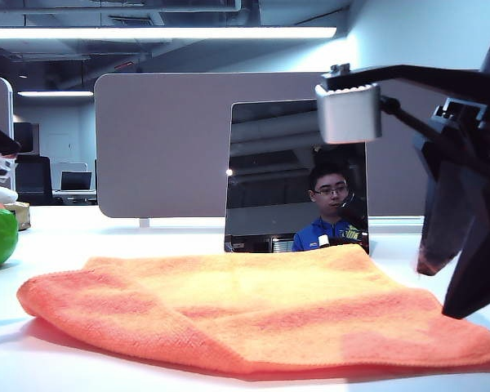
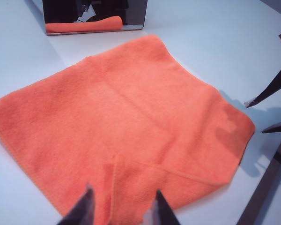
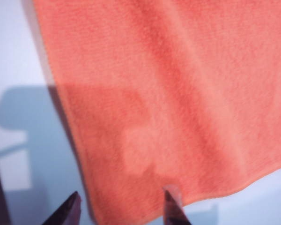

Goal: Pick up the cloth from the table and use it to cover the mirror.

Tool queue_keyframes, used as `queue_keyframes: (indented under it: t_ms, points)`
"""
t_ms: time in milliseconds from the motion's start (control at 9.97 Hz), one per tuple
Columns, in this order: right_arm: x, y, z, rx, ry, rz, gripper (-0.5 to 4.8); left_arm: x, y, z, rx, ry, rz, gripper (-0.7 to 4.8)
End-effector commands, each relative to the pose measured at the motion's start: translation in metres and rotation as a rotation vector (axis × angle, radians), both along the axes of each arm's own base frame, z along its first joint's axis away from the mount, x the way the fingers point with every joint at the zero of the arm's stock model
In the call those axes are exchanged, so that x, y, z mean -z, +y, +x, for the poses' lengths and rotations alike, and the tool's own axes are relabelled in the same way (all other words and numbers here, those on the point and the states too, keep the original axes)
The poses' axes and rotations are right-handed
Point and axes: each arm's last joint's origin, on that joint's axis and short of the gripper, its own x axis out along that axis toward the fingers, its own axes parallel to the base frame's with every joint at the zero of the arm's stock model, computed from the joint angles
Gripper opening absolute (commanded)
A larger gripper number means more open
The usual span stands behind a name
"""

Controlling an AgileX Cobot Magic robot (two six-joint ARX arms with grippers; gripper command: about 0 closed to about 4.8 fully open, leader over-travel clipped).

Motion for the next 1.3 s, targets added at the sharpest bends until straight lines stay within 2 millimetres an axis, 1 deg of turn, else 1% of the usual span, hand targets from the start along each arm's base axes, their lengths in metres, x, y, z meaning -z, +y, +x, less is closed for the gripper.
queue_keyframes:
  t_ms: [100,602,802,1304]
  points:
    - [0.002,-0.006,-0.004,0.024,0.031,-0.077,2.26,-0.002,0.000,0.000,0.004,-0.015,-0.004,1.60]
    - [0.004,-0.008,-0.006,0.061,0.064,-0.095,2.26,-0.002,0.000,0.000,0.007,-0.015,-0.006,1.60]
    - [0.007,-0.003,-0.002,0.063,0.052,-0.080,2.26,-0.002,0.000,0.000,0.006,-0.013,-0.008,1.60]
    - [0.020,0.004,0.004,0.063,0.077,-0.115,2.26,-0.002,0.000,0.000,0.006,-0.013,-0.008,1.60]
